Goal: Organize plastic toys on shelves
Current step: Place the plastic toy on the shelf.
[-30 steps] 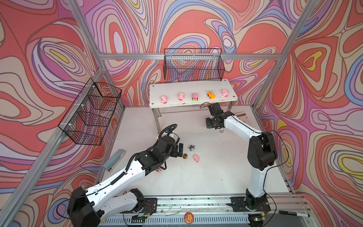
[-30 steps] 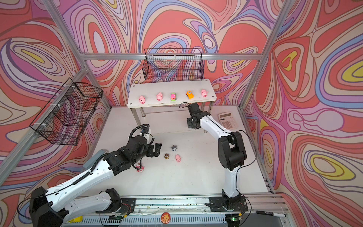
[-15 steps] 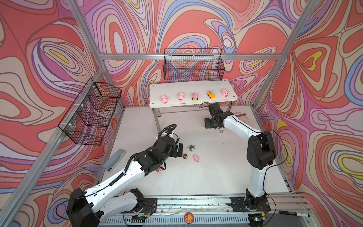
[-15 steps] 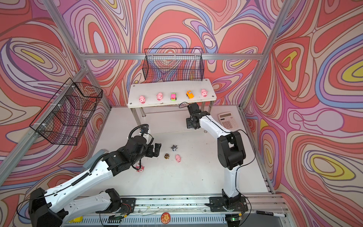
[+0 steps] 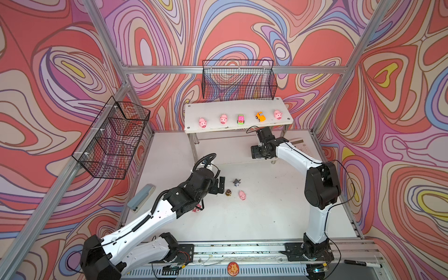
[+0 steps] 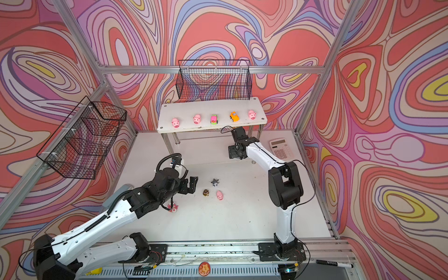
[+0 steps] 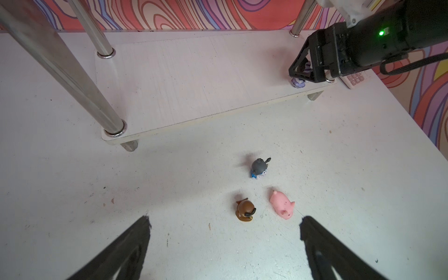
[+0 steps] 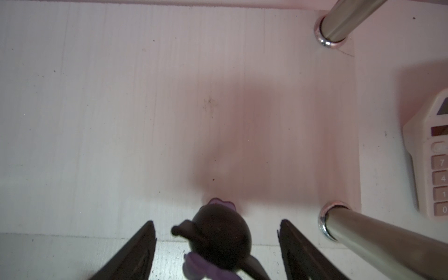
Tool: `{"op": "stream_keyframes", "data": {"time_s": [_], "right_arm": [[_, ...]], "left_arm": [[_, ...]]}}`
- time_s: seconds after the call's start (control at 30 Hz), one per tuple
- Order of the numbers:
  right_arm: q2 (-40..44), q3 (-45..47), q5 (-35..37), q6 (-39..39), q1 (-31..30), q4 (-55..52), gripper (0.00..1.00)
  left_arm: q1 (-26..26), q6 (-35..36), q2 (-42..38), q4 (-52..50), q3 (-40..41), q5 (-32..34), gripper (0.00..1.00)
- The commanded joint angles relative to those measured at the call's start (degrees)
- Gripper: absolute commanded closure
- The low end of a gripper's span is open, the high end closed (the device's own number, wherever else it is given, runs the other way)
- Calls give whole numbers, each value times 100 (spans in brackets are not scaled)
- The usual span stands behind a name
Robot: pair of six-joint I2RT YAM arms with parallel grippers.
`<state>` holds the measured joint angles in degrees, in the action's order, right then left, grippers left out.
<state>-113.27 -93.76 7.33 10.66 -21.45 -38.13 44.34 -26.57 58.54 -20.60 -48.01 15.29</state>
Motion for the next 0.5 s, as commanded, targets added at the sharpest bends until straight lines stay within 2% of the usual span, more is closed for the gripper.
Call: {"op": "stream_keyframes", "data": {"time_s": [0.0, 0.13, 0.3, 0.47], "right_arm": [[325, 62, -57, 76, 19, 77, 15], [524, 189, -87, 136, 20, 96, 12], [746, 300, -245, 208, 23, 78, 2], [1098, 500, -358, 274, 19, 27, 2]], "left_arm": [[40, 20, -128, -137, -102, 119, 0], [40, 27, -187, -176, -94, 139, 0], [40, 7, -285, -263, -95, 192, 0], [40, -41, -446, -349, -21, 243, 0]]}}
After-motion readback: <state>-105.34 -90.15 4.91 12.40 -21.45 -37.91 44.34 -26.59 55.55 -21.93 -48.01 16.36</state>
